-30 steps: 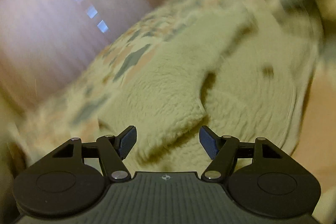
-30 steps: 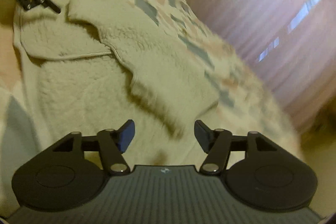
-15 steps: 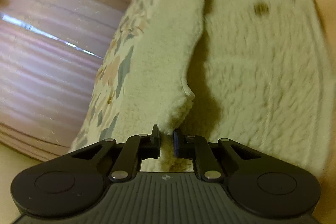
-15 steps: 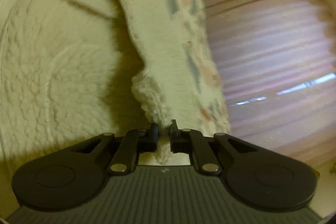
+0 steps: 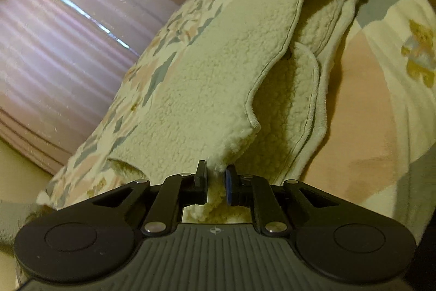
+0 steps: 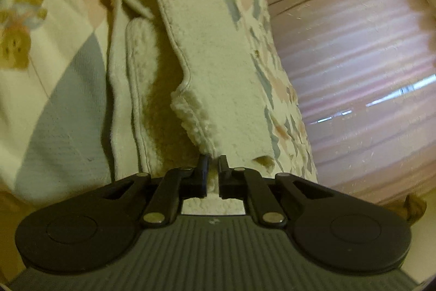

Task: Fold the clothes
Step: 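Lift the hem with both grippers and fold it over toward the collar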

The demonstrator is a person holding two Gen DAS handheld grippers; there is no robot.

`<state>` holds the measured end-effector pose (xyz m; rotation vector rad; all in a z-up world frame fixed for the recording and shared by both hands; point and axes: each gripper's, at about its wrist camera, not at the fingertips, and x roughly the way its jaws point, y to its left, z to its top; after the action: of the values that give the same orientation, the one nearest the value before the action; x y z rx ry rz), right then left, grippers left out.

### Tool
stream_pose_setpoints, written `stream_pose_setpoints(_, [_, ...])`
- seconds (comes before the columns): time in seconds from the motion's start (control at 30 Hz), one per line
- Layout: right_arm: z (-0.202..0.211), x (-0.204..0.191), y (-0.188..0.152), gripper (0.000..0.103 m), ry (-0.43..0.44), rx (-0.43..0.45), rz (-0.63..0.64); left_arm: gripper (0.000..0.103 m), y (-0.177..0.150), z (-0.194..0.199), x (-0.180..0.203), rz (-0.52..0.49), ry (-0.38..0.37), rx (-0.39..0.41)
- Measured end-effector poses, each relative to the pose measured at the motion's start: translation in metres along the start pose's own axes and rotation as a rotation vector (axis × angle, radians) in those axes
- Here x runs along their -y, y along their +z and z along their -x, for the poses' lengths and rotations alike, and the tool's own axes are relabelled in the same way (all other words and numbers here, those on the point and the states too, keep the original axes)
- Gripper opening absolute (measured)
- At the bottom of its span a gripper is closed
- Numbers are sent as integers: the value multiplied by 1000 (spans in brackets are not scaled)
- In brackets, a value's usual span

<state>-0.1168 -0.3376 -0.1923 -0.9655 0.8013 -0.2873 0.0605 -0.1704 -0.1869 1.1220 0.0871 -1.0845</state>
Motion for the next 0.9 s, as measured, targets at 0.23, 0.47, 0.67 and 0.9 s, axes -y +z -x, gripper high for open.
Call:
stream_pose_setpoints(0.23, [-19, -21, -3, 25, -48, -30, 92, 19, -1, -8, 6, -14, 5, -20])
stream_pose_setpoints(0.47, [-36, -40, 6, 24, -71, 11, 192, 25, -3, -14, 16, -25, 21, -17])
stream_pose_setpoints(0.67, [-26, -23, 11, 6, -30, 41, 153, 11, -2, -12, 19, -87, 10, -12])
stream_pose_setpoints(0.9, [8, -20, 8, 6, -22, 64, 153, 11, -5, 11, 13, -82, 8, -3])
